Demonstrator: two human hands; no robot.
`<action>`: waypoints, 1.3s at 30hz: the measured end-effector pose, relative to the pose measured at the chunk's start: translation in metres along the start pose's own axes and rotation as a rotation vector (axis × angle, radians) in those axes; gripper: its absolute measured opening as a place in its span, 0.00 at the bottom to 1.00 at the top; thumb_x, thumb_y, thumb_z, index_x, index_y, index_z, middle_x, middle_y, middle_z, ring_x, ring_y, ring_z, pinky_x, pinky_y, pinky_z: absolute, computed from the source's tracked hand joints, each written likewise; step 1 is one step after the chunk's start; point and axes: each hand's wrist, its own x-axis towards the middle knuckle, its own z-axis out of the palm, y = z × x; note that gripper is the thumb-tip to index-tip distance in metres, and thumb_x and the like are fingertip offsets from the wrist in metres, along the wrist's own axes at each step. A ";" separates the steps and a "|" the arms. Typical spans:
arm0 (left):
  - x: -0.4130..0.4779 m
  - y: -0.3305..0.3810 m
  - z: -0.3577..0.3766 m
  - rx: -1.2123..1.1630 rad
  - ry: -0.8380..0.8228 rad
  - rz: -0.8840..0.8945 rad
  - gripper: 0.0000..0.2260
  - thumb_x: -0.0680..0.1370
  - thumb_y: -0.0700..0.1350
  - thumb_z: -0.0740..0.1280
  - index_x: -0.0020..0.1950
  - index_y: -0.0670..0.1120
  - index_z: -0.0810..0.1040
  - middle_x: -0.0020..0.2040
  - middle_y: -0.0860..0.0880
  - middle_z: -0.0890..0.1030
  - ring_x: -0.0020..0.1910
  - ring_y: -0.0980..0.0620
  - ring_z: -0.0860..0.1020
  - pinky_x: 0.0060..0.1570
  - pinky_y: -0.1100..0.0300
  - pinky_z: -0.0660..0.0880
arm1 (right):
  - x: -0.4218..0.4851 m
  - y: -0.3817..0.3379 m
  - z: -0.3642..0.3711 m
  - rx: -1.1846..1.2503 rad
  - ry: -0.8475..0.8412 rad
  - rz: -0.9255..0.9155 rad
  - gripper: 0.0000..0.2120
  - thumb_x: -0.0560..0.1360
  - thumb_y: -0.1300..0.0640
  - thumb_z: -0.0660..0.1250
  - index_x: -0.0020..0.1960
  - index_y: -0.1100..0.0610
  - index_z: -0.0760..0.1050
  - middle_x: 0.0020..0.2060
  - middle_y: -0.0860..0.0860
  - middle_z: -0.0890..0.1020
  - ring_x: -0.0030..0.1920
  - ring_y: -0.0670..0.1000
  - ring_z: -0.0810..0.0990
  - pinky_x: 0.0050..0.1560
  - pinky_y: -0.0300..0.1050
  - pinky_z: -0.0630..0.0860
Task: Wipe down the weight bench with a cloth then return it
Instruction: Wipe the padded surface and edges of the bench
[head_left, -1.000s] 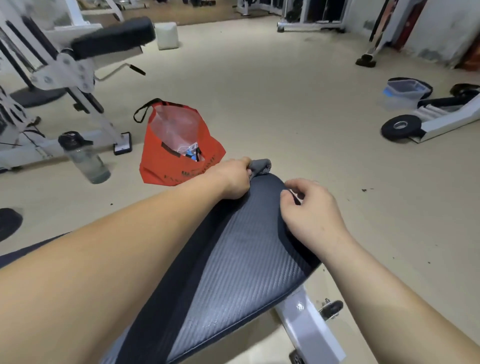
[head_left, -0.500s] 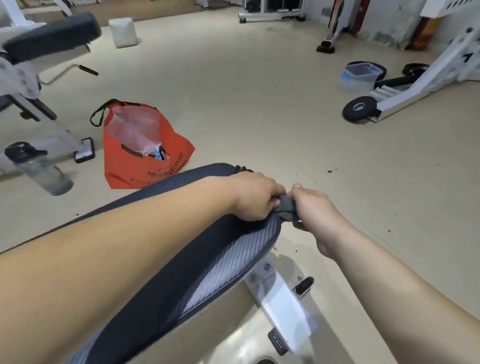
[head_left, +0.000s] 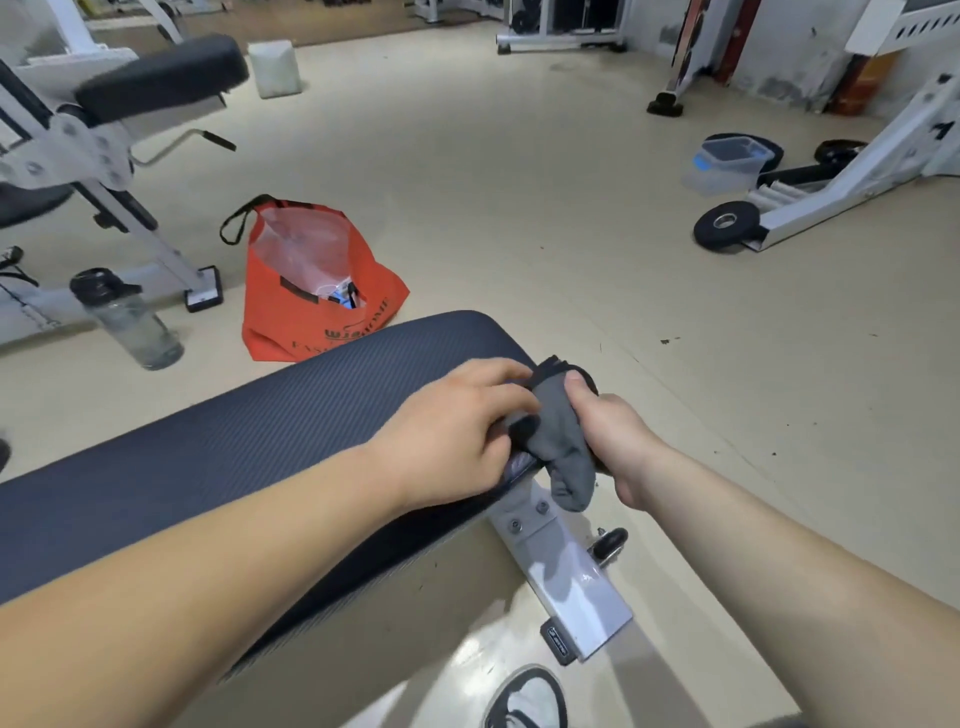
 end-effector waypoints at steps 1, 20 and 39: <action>-0.014 -0.003 -0.004 0.028 0.058 -0.055 0.18 0.74 0.41 0.62 0.61 0.50 0.82 0.70 0.50 0.76 0.68 0.48 0.73 0.62 0.52 0.76 | -0.002 0.001 0.007 -0.005 0.053 0.014 0.39 0.75 0.28 0.54 0.72 0.57 0.71 0.64 0.55 0.81 0.63 0.59 0.80 0.67 0.56 0.76; -0.274 -0.003 -0.033 0.118 0.285 -0.306 0.07 0.76 0.40 0.65 0.51 0.47 0.81 0.46 0.52 0.76 0.41 0.48 0.76 0.38 0.49 0.76 | -0.155 0.055 0.203 0.277 0.452 0.154 0.35 0.83 0.35 0.49 0.76 0.62 0.57 0.75 0.65 0.64 0.73 0.66 0.66 0.69 0.60 0.63; -0.485 0.016 -0.068 -0.677 0.493 -1.475 0.21 0.77 0.56 0.69 0.31 0.43 0.75 0.28 0.48 0.75 0.30 0.52 0.74 0.34 0.59 0.72 | -0.325 0.104 0.411 0.213 -0.193 0.406 0.36 0.80 0.33 0.60 0.74 0.57 0.55 0.72 0.59 0.67 0.68 0.62 0.72 0.62 0.54 0.70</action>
